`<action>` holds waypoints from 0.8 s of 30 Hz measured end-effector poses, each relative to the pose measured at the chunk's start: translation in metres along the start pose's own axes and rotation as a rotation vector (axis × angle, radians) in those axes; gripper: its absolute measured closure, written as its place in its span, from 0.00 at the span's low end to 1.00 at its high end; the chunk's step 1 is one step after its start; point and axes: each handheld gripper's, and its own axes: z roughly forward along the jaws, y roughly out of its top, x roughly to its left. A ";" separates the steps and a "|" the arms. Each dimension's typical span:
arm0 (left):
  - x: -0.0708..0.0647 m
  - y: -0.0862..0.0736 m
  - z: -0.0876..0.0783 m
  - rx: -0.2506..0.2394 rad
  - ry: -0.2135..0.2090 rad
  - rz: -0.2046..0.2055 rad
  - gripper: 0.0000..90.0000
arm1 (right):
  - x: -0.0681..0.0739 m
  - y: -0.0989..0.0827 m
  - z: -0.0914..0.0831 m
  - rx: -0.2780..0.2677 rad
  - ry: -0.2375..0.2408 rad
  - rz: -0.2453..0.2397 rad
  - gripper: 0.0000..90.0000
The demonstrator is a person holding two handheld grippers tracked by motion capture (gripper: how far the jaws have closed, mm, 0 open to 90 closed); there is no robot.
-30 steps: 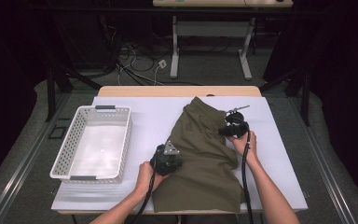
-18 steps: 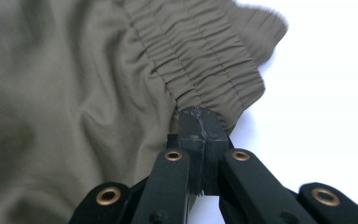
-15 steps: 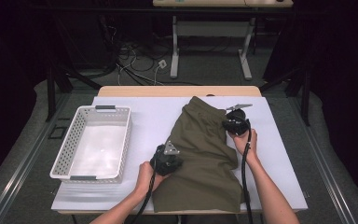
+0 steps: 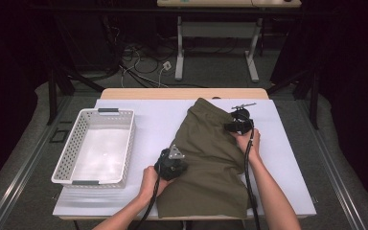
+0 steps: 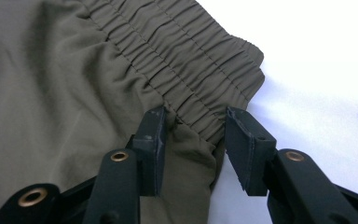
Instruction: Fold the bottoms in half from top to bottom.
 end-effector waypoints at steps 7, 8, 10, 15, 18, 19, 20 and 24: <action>0.001 0.000 -0.001 0.007 -0.005 0.002 0.99 | 0.000 -0.003 0.008 0.039 -0.058 0.037 0.53; 0.001 0.000 -0.001 0.007 -0.004 0.004 0.99 | -0.001 -0.004 0.008 0.032 -0.055 0.042 0.55; 0.001 0.000 0.000 0.000 -0.005 0.000 0.99 | 0.001 -0.004 0.008 0.026 -0.048 0.013 0.62; 0.000 0.000 0.000 -0.002 0.001 -0.001 0.99 | -0.003 -0.007 0.007 0.001 -0.008 0.019 0.87; 0.001 0.000 0.000 -0.001 -0.002 0.000 0.99 | -0.005 -0.008 0.006 0.002 0.030 0.050 0.95; 0.001 0.000 0.000 -0.001 -0.003 0.001 0.99 | -0.007 -0.008 0.006 -0.002 0.048 0.060 0.95; 0.001 0.000 0.000 -0.001 -0.004 0.000 0.99 | -0.008 -0.009 0.005 0.003 0.068 0.076 0.96; 0.001 0.000 0.000 -0.005 -0.012 -0.013 0.99 | -0.012 -0.009 -0.006 -0.021 0.146 0.095 0.96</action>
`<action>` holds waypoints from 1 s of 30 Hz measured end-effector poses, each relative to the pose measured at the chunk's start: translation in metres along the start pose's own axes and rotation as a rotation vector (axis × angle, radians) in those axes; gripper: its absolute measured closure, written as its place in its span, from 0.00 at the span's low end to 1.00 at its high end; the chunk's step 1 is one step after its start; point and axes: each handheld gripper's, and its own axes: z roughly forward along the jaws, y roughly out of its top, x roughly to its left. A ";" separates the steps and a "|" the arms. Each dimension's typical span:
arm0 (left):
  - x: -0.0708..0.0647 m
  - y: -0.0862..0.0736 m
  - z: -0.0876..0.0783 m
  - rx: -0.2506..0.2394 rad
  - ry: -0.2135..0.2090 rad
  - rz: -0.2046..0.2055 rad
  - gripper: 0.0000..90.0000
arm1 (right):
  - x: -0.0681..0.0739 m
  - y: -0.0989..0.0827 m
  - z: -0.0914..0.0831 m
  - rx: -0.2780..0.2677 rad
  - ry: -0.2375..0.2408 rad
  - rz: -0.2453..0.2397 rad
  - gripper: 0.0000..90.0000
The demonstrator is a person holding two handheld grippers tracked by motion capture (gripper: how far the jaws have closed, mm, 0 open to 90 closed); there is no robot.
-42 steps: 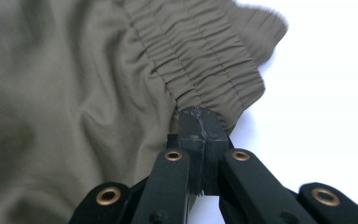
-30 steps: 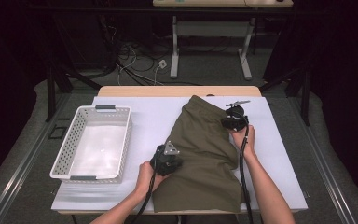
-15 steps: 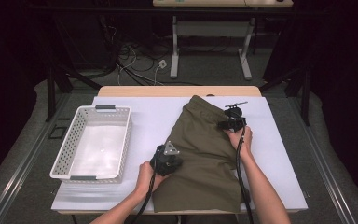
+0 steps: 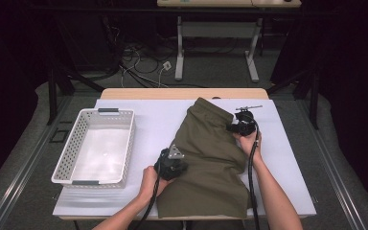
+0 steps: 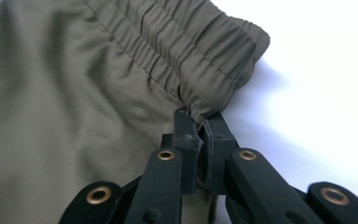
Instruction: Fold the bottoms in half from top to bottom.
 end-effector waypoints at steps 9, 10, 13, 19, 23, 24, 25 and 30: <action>0.000 0.000 -0.001 0.007 -0.005 -0.005 0.99 | 0.036 -0.003 -0.041 -0.086 0.094 -0.165 0.96; 0.001 0.000 -0.002 0.009 0.000 0.004 0.99 | 0.040 -0.005 -0.045 -0.089 0.100 -0.180 0.96; 0.001 0.000 -0.001 0.005 -0.006 -0.004 0.99 | 0.052 -0.010 -0.055 -0.102 0.111 -0.234 0.96; 0.001 -0.001 -0.001 -0.005 -0.005 -0.017 0.97 | 0.070 -0.023 -0.072 -0.114 0.135 -0.298 0.96; 0.001 -0.001 -0.002 -0.004 -0.004 -0.018 0.96 | 0.077 -0.031 -0.083 -0.108 0.152 -0.327 0.96; 0.001 -0.001 -0.002 -0.002 -0.003 -0.016 0.96 | 0.078 -0.033 -0.085 -0.110 0.153 -0.343 0.96; 0.001 -0.001 -0.002 -0.002 -0.005 -0.016 0.95 | 0.080 -0.035 -0.087 -0.113 0.159 -0.353 0.96; 0.002 -0.001 -0.003 -0.001 -0.002 -0.012 0.95 | 0.095 -0.053 -0.101 -0.109 0.182 -0.396 0.96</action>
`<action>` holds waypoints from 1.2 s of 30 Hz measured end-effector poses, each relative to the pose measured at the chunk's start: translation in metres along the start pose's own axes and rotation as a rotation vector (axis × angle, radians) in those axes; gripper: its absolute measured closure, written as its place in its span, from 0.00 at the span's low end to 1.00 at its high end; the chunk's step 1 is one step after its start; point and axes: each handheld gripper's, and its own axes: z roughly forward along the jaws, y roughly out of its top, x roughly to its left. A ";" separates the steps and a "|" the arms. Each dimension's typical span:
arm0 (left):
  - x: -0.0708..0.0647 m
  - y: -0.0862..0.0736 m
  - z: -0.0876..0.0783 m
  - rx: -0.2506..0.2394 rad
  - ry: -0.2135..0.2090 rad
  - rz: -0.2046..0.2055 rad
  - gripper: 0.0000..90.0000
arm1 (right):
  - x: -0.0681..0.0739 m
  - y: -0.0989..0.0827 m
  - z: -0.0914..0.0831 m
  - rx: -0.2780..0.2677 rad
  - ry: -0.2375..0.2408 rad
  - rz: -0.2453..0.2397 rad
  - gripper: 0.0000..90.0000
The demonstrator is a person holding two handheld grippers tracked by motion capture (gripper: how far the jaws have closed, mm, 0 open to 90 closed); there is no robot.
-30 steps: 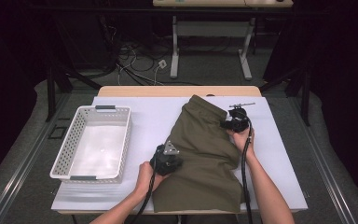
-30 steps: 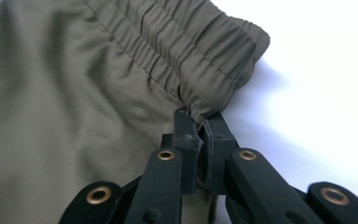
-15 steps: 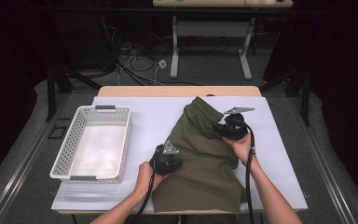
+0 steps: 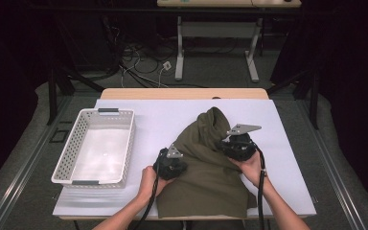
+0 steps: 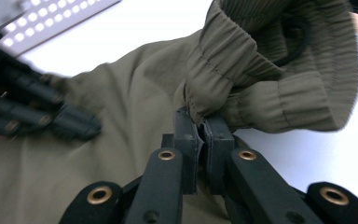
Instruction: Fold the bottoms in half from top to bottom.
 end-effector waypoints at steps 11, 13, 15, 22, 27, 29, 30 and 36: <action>0.000 0.000 0.000 0.001 0.000 0.002 0.94 | -0.031 -0.030 0.014 0.143 -0.129 0.139 0.89; 0.001 0.000 0.000 0.001 -0.002 0.001 0.94 | -0.037 -0.030 0.013 0.154 -0.133 0.149 0.76; 0.001 0.000 0.000 0.002 -0.003 0.002 0.94 | -0.041 -0.026 0.010 0.159 -0.135 0.166 0.63; 0.001 0.001 0.000 0.012 -0.005 0.004 0.94 | -0.057 -0.011 -0.001 0.123 -0.127 0.203 0.32; 0.001 0.001 0.001 0.009 -0.010 0.000 0.95 | -0.074 -0.011 0.016 0.160 -0.113 0.272 0.29; 0.002 0.000 0.001 0.004 -0.010 -0.004 0.95 | -0.078 -0.014 0.027 0.210 -0.112 0.303 0.27; 0.002 0.001 0.001 0.005 -0.011 -0.001 0.95 | -0.080 -0.016 0.031 0.230 -0.109 0.312 0.28; 0.001 0.000 0.001 0.004 -0.008 -0.004 0.95 | -0.083 -0.022 0.041 0.268 -0.113 0.326 0.47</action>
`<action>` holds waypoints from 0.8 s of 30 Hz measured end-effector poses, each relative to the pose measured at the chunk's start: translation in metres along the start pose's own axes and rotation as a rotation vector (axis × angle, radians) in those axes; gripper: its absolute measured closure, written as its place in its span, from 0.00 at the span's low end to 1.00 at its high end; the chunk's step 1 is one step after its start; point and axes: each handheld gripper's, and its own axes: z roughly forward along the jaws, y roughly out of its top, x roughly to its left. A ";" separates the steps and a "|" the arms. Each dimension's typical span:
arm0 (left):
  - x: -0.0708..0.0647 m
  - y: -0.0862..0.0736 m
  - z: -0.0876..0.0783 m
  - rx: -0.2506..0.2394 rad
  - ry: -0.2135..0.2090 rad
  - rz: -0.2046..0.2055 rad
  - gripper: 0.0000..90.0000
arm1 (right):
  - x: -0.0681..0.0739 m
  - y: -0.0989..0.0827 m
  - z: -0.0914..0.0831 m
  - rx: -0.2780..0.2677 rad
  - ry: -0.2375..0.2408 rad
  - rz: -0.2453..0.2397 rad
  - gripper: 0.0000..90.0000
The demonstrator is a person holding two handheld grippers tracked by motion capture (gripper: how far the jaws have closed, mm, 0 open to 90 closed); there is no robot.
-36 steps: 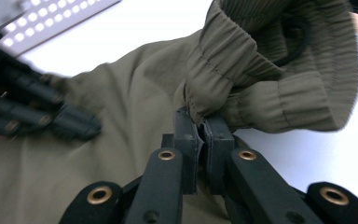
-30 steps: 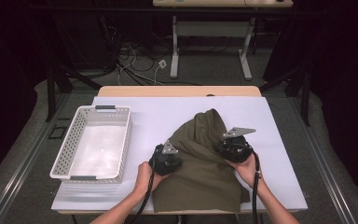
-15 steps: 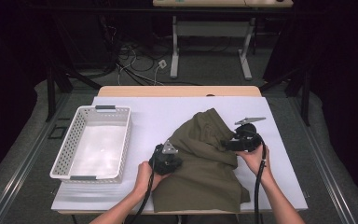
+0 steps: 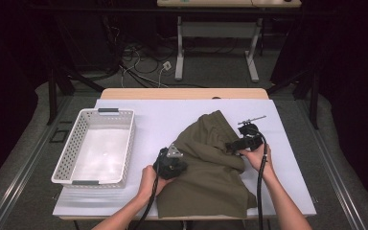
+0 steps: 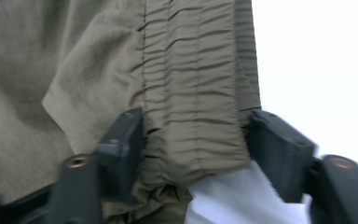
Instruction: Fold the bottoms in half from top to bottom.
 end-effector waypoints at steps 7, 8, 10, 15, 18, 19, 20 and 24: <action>0.000 0.000 0.000 -0.003 0.000 -0.001 0.95 | 0.001 -0.001 0.002 -0.004 -0.038 -0.017 0.68; 0.000 0.000 0.000 -0.001 0.000 -0.001 0.95 | 0.001 -0.001 0.001 -0.015 -0.024 -0.021 0.75; 0.000 0.000 0.000 -0.001 0.000 0.001 0.95 | 0.004 -0.001 0.001 -0.036 -0.034 -0.031 0.81; 0.001 0.000 0.000 -0.002 -0.001 -0.002 0.95 | 0.007 0.000 -0.004 -0.073 -0.009 -0.046 0.92; 0.000 -0.001 0.000 -0.005 -0.005 -0.008 0.94 | 0.011 0.001 -0.013 -0.113 -0.005 -0.077 0.92; 0.000 -0.001 -0.001 -0.005 -0.006 -0.008 0.94 | 0.013 0.002 -0.017 -0.128 0.002 -0.089 0.92; 0.000 0.000 -0.001 -0.004 -0.006 -0.007 0.93 | 0.016 0.002 -0.021 -0.140 0.002 -0.106 0.92; 0.001 -0.001 -0.002 -0.004 -0.006 -0.009 0.91 | 0.036 0.002 -0.038 -0.208 0.026 -0.192 0.92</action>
